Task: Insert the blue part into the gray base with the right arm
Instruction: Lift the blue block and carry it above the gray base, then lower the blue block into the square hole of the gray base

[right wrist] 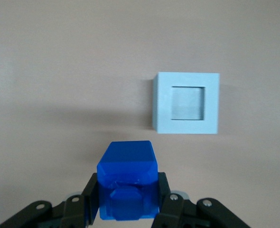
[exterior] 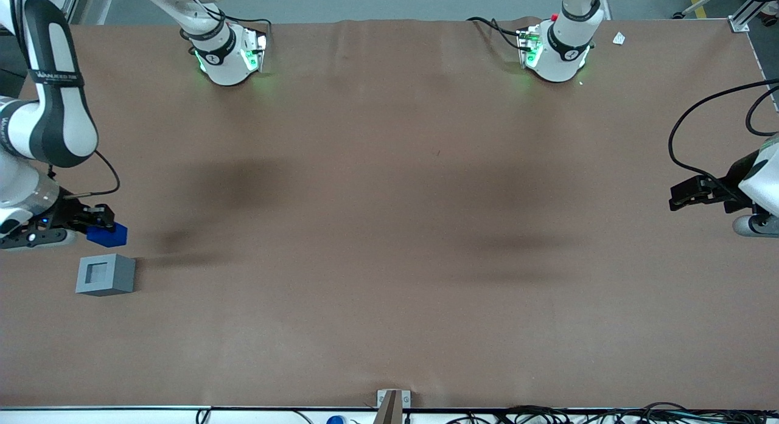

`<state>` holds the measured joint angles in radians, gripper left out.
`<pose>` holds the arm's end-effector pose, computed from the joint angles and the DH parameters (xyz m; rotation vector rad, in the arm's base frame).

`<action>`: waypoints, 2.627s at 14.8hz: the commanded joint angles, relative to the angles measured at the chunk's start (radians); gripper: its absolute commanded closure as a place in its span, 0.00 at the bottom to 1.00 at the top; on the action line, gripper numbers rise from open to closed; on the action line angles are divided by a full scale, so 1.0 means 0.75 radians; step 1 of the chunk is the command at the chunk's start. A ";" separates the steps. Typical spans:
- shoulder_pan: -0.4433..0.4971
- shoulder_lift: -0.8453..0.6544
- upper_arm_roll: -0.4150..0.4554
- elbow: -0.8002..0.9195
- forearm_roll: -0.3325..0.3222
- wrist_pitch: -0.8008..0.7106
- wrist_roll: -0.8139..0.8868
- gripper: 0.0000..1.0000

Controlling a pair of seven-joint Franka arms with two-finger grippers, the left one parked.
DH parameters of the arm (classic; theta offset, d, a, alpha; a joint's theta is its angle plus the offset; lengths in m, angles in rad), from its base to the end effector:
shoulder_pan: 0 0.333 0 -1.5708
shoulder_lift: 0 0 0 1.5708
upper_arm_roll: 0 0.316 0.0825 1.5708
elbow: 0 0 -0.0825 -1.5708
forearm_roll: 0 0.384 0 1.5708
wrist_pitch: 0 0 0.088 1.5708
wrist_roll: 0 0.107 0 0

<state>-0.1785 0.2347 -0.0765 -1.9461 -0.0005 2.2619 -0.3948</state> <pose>0.5928 -0.1525 0.3697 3.0885 0.2211 0.1111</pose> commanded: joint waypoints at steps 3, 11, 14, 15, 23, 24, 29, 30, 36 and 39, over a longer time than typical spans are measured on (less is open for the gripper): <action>-0.069 0.010 0.014 0.024 -0.012 -0.011 -0.040 0.93; -0.126 0.075 0.014 0.116 -0.001 -0.038 -0.030 0.96; -0.161 0.169 0.014 0.281 0.003 -0.181 -0.036 0.96; -0.159 0.180 0.014 0.290 0.001 -0.189 -0.036 0.96; -0.153 0.298 0.010 0.398 0.031 -0.195 -0.030 0.96; -0.153 0.315 0.010 0.410 0.031 -0.195 -0.030 0.96; -0.142 0.411 0.008 0.545 0.025 -0.261 -0.028 0.96; -0.140 0.435 0.008 0.590 0.025 -0.283 -0.028 0.96; -0.134 0.536 0.010 0.717 0.027 -0.345 -0.016 0.98; -0.130 0.577 0.010 0.785 0.029 -0.384 -0.011 0.99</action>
<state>-0.2774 0.6337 -0.0728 -1.4214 0.0149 2.0072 -0.4157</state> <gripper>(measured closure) 0.489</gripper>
